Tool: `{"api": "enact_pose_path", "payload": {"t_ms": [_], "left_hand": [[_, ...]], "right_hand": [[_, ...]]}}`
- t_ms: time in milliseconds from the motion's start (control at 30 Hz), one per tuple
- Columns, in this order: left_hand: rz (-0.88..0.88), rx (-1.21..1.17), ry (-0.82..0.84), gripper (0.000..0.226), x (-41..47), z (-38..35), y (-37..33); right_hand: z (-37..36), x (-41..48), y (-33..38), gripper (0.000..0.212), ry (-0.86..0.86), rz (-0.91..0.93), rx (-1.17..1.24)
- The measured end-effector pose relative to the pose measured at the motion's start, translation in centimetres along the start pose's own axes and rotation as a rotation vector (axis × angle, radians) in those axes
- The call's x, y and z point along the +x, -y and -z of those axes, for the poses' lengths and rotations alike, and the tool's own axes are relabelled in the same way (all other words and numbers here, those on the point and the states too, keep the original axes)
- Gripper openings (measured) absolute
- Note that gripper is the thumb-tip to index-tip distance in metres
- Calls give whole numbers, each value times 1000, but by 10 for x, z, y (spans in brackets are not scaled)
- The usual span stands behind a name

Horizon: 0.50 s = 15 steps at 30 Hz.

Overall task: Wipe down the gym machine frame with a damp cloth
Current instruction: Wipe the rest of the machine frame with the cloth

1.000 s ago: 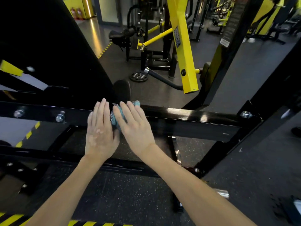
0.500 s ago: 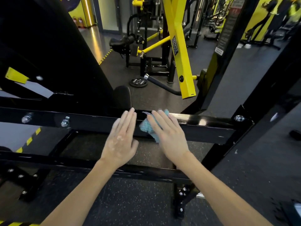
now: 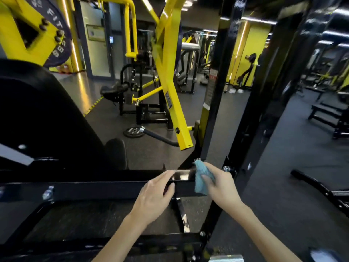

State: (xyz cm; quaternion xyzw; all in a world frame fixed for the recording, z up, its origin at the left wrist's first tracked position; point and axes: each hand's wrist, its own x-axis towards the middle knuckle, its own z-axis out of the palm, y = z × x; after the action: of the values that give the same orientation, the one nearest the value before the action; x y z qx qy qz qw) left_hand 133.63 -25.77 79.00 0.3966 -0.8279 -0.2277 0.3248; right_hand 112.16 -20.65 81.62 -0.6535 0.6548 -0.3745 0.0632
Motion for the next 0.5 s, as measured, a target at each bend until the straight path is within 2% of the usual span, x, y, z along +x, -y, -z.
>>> {"api": "enact_pose_path", "payload": {"t_ms": [100,167,233,300,400,500], "left_hand": [[73,-312,15,41,26,12,-47],[60,-433,50,43,40,19,-74],[5,-425,111,45,49,22,-96],[-35,-462,153,38,55,27,-118],[-97,-466,85,16,64,29,-152],[-106,-480,-12,17,76,27,-186]], "right_hand": [[31,3,22,16,85,-94,191],[55,0,35,15,150,-145,239],[81,-3,45,18,194,-156,288],[109,-6,56,17,210,-136,345],[148,-10,57,23,210,-110,422],[182,-12,47,38,196,-135,557]]}}
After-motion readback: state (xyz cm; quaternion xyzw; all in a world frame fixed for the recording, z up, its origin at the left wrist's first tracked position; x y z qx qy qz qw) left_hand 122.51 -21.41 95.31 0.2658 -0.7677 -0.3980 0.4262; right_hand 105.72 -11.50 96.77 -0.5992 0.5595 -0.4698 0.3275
